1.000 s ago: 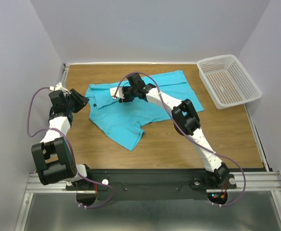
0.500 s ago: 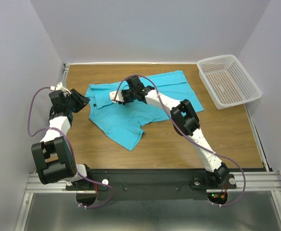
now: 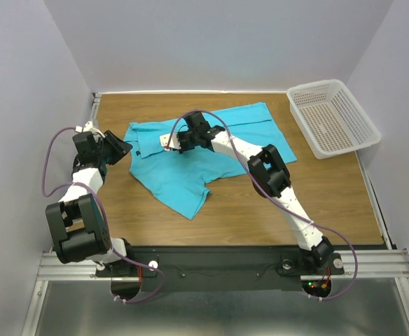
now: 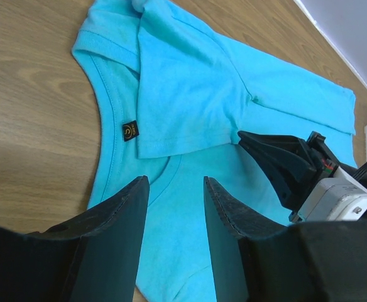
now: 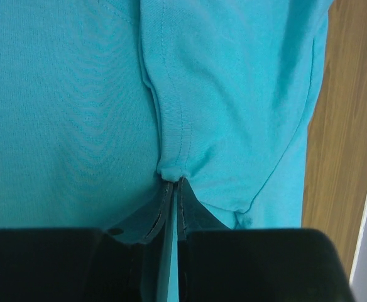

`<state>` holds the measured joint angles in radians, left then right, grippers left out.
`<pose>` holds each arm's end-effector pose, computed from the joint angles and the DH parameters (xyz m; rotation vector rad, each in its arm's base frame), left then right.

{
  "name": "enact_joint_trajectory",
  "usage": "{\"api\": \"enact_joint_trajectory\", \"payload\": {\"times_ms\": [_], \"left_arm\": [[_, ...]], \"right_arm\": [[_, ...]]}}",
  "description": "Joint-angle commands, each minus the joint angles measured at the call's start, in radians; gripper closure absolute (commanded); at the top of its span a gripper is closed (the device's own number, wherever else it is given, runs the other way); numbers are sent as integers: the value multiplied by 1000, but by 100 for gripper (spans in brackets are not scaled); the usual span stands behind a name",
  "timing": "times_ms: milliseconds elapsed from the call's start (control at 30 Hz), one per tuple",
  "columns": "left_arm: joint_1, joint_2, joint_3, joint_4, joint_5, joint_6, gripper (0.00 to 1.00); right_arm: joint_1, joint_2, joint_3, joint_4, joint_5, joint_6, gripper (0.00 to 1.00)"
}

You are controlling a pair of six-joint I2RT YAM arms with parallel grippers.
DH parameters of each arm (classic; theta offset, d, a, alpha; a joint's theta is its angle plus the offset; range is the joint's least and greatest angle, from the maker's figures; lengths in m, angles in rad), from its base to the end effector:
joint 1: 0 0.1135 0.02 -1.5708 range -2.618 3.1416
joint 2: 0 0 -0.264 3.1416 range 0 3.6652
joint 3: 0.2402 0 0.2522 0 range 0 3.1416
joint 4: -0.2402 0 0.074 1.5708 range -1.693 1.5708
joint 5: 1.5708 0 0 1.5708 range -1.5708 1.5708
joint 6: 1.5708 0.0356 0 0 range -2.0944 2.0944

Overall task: Fold and stack the t-shirts
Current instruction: Fold the tshirt

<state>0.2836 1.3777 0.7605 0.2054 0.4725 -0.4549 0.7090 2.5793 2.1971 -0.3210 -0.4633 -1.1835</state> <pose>0.2932 0.0686 0.2374 -0.4185 1.9351 -0.5786 0.4251 0.3856 0.1501 -1.9139 1.0849 0.2633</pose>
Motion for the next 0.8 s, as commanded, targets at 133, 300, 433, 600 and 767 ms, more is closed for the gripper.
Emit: {"api": "enact_joint_trajectory", "payload": {"times_ms": [133, 300, 433, 600, 767], "left_arm": [[8, 113, 80, 45, 28, -17, 56], [8, 259, 224, 39, 34, -22, 67], [8, 372, 341, 22, 11, -24, 76], [8, 507, 486, -12, -3, -30, 81], [8, 621, 592, -17, 17, -67, 85]], "right_arm": [[10, -48, 24, 20, -20, 38, 94], [10, -51, 33, 20, -26, 54, 96], [9, -54, 27, 22, -26, 56, 96], [6, -51, 49, 22, -38, 85, 97], [6, -41, 79, 25, -46, 99, 97]]}}
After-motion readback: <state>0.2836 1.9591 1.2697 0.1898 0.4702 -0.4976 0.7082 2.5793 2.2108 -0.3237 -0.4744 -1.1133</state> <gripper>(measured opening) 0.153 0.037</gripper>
